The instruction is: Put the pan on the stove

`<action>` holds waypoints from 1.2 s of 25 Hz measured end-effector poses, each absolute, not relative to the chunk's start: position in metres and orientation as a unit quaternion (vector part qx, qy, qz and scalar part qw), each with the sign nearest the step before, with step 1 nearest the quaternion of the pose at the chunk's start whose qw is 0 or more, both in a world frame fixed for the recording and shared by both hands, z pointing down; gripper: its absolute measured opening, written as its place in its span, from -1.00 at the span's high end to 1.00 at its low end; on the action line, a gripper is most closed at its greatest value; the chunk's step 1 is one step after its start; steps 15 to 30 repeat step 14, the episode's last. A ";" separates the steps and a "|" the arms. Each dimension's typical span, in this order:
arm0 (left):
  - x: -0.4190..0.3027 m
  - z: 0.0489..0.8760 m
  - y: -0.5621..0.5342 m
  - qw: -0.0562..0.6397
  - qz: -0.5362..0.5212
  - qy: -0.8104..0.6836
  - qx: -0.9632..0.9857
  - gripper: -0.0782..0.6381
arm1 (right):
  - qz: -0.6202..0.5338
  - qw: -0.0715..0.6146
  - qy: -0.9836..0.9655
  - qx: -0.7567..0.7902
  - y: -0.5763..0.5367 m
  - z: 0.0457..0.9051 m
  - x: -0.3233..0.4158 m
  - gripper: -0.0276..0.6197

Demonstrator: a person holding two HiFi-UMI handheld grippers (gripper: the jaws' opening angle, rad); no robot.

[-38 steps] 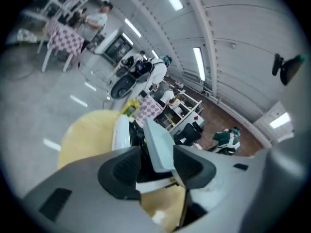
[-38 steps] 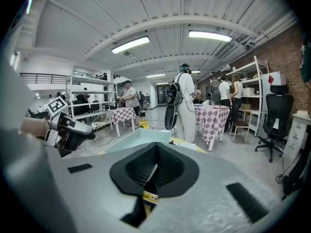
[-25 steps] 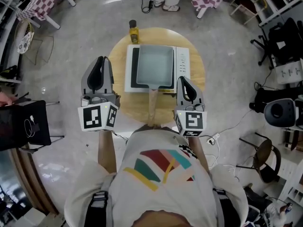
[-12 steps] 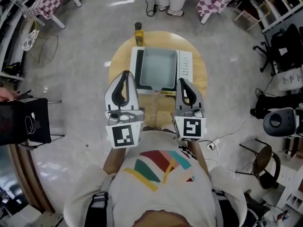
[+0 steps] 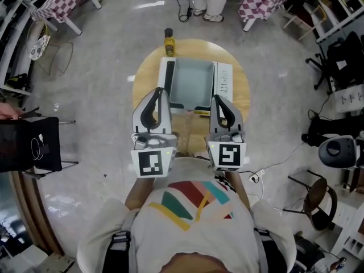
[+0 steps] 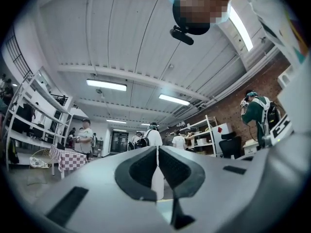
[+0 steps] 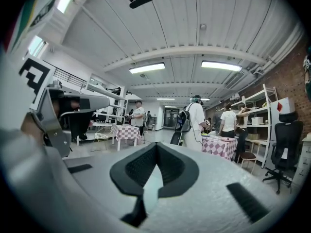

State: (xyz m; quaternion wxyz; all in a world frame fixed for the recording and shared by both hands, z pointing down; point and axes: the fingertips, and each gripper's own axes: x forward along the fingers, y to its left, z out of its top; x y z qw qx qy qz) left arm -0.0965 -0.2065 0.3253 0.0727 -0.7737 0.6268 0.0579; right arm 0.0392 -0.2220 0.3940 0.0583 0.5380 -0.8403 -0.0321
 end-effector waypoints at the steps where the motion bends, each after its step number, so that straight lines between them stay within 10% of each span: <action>1: -0.096 0.324 -0.206 0.075 0.060 0.627 -0.773 0.75 | -0.032 0.057 -0.840 0.539 -0.221 0.394 0.040 0.93; 30: -0.095 0.320 -0.194 0.077 0.058 0.640 -0.763 0.75 | -0.012 0.044 -0.848 0.528 -0.207 0.390 0.041 0.93</action>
